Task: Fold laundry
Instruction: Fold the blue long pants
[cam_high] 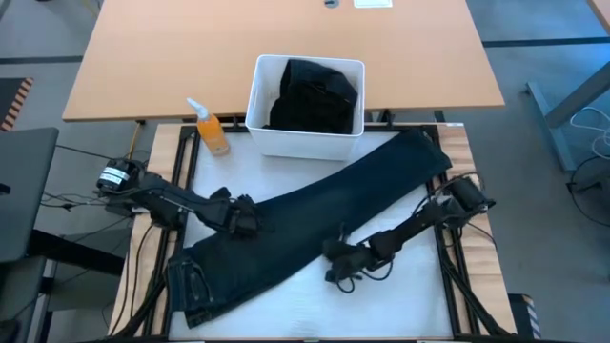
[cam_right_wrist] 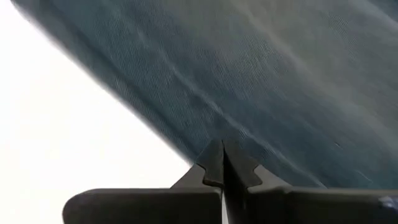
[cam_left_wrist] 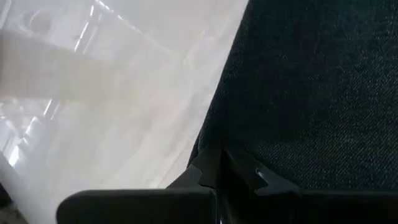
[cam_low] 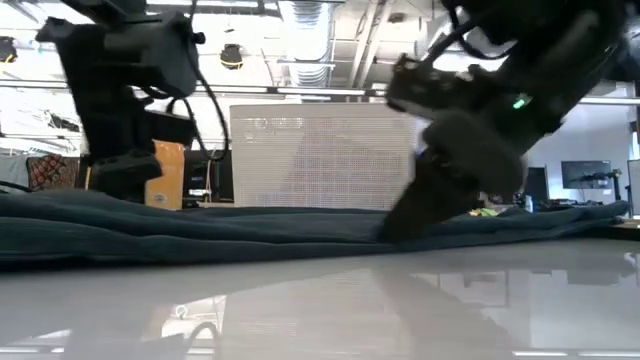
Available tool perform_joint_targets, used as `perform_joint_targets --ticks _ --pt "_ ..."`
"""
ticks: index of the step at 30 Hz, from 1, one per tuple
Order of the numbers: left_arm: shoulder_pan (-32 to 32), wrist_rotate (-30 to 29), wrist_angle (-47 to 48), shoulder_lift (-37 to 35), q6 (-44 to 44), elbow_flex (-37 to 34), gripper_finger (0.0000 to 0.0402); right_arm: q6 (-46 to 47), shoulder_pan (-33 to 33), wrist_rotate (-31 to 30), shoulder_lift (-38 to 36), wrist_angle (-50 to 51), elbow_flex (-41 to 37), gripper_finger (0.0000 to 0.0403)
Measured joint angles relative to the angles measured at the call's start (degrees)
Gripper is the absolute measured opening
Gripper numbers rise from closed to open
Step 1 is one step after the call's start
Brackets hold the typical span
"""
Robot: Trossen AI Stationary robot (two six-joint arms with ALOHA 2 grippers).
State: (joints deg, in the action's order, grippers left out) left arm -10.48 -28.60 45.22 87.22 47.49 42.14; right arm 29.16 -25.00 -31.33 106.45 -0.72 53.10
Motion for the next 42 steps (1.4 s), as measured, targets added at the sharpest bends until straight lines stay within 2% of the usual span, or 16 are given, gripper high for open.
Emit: perform_joint_targets --ticks 6,9,11,14,16,19,21,23,26,29,31,36,39,42 --pt "5.4 -2.0 -8.1 0.1 -7.7 0.3 0.0000 0.0 1.4 -0.1 -11.6 20.2 -0.1 0.0017" --pt "5.8 -3.8 -7.4 -0.5 -10.8 2.9 0.0000 1.0 1.6 -0.2 -15.9 21.4 -0.2 0.0018" --pt "5.3 -4.7 -5.3 -1.9 -12.3 5.0 0.0000 0.7 1.6 -0.2 -17.2 13.0 -1.3 0.0018" --pt "3.3 -5.9 -1.5 -4.7 -12.3 7.6 0.0000 -2.6 1.4 1.4 -15.1 -6.0 -3.5 0.0018" --pt "1.1 -5.7 0.7 -7.0 -10.6 7.6 0.0000 -5.7 1.4 2.1 -10.6 -18.5 -4.0 0.0018" --pt "-3.0 -2.4 1.7 -9.3 -6.5 6.1 0.0000 -8.2 2.0 1.6 -1.2 -32.0 -2.9 0.0018" --pt "-5.7 -0.1 2.5 -10.1 -2.9 4.6 0.0000 -8.7 2.8 1.6 5.1 -38.0 -0.8 0.0018" --pt "-8.5 2.3 2.4 -10.1 1.0 2.9 0.0000 -8.9 3.4 1.6 10.2 -40.0 2.3 0.0018" --pt "-12.7 4.4 2.1 -9.9 6.4 1.1 0.0000 -9.6 3.7 3.0 14.8 -36.3 5.5 0.0018" --pt "-17.0 4.6 2.1 -9.8 11.6 0.5 0.0000 -7.8 3.5 6.6 14.8 -29.5 6.1 0.0018" --pt "-19.4 4.6 1.3 -9.9 14.0 0.5 0.0000 -6.1 2.9 9.3 12.4 -23.6 4.7 0.0018" --pt "-24.4 4.1 -1.2 -9.6 18.4 0.5 0.0000 -2.4 0.0 10.2 3.3 -10.7 -1.6 0.0018" --pt "-26.8 3.2 -6.6 -9.2 17.9 0.5 0.0000 -1.2 -1.4 11.3 -3.8 -7.9 -7.1 0.0018" --pt "-29.4 0.2 -16.2 -7.4 15.5 0.5 0.0000 0.5 -2.4 11.0 -11.2 -6.8 -12.7 0.0018"
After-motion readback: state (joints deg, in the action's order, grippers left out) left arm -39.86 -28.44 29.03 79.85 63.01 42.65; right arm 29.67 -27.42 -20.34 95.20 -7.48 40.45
